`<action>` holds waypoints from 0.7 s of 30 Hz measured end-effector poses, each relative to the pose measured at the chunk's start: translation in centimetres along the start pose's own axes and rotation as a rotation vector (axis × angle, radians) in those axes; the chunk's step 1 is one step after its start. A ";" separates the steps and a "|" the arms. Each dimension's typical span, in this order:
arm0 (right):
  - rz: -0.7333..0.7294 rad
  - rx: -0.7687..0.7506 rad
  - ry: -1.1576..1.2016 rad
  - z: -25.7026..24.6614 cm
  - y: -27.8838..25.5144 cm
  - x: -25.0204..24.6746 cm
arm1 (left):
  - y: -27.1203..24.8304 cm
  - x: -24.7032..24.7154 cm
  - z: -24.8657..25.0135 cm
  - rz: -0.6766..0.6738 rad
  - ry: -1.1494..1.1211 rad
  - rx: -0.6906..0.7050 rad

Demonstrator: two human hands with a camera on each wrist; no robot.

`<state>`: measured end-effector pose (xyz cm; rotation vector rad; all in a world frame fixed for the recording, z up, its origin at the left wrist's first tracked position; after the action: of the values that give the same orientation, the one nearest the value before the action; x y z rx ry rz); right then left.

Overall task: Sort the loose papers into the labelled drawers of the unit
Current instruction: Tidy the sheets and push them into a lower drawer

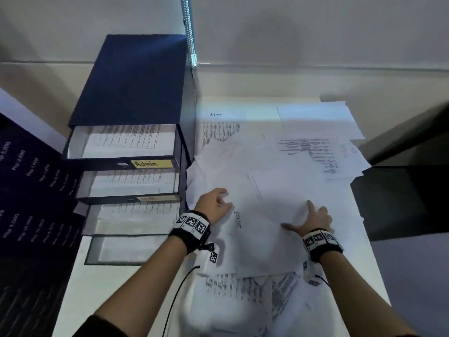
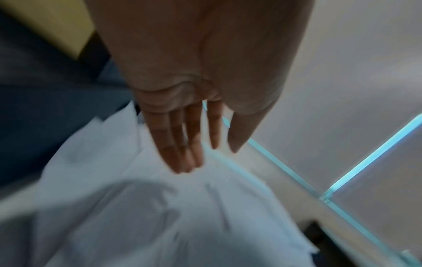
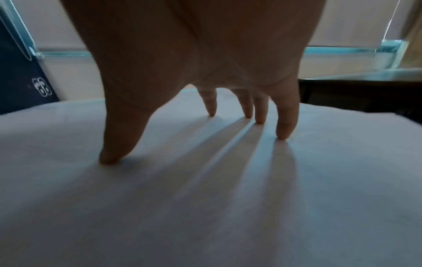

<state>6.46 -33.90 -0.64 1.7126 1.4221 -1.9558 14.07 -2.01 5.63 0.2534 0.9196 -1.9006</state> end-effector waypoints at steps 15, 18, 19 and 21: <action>-0.228 -0.684 -0.316 -2.7 -8.1 6.1 | 4.5 9.1 -0.4 -0.233 -0.108 -0.295; -0.170 -0.668 -0.378 -2.2 -8.6 7.1 | 3.4 9.8 0.1 -0.399 0.217 -0.223; -0.150 -0.670 -0.367 -2.1 -8.7 7.1 | 3.2 10.1 0.1 -0.421 0.237 -0.220; -0.102 -0.691 -0.313 -2.0 -9.0 6.9 | 3.4 10.6 -0.1 -0.401 0.157 -0.213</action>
<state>-0.44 -24.72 -1.45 0.9998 1.7904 -1.4240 11.59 -9.96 -1.74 0.0946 1.3498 -2.1438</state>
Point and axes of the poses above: each hand's wrist, its own y-axis towards the middle knuckle, its own x-axis out of the palm, z = x × y, the point moved 6 cm from there along y, towards the middle knuckle
